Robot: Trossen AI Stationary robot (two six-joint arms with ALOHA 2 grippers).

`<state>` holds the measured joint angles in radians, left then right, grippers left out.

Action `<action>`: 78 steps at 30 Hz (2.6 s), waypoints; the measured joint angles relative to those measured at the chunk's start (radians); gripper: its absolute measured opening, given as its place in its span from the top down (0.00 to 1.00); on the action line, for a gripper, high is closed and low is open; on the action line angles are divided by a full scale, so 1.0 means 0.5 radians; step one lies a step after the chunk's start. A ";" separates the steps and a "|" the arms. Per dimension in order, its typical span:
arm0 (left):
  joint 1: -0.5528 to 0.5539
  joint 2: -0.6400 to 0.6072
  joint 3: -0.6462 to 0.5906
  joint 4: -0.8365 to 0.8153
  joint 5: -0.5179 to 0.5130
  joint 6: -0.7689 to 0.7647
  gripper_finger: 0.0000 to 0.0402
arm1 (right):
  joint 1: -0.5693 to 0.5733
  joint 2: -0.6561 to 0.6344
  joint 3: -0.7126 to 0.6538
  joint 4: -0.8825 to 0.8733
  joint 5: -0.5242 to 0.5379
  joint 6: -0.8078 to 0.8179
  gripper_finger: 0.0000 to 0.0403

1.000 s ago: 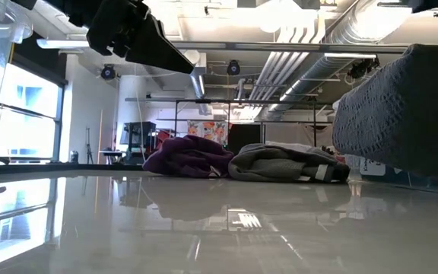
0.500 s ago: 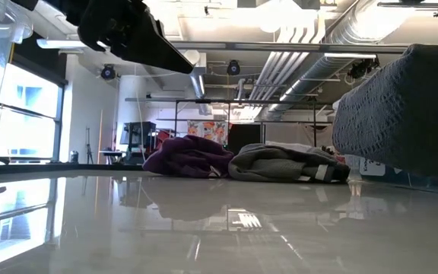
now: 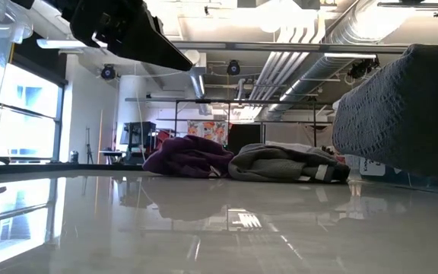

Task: Sort microfiber towel by color & place in baskets
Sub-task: Put the bottom gray microfiber towel into the top transparent bin

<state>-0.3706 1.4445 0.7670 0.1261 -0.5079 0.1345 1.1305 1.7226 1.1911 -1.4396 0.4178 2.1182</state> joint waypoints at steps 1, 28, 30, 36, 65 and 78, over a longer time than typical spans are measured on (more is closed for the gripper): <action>0.000 0.000 0.000 0.000 0.000 0.000 0.85 | 0.000 0.000 -0.044 0.015 0.028 0.035 0.56; 0.001 0.000 0.001 0.047 -0.001 0.000 0.85 | -0.199 -0.001 0.290 -0.101 0.598 -0.359 0.97; 0.001 0.000 0.001 0.050 -0.001 0.000 0.85 | -0.224 -0.001 0.388 -0.129 0.677 -0.471 0.98; 0.001 0.000 0.001 0.059 -0.001 0.000 0.85 | -0.342 -0.002 0.628 -0.266 1.036 -0.769 0.99; -0.019 0.000 0.001 0.105 0.000 0.015 0.85 | -0.991 -1.086 0.067 -0.265 0.583 -1.424 0.99; -0.019 0.000 0.001 0.120 0.000 0.024 0.85 | -1.151 -1.222 -0.433 -0.261 0.191 -1.252 0.94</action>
<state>-0.3801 1.4445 0.7673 0.1859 -0.5079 0.1463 0.5549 1.1114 0.9748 -1.5700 0.5131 1.4921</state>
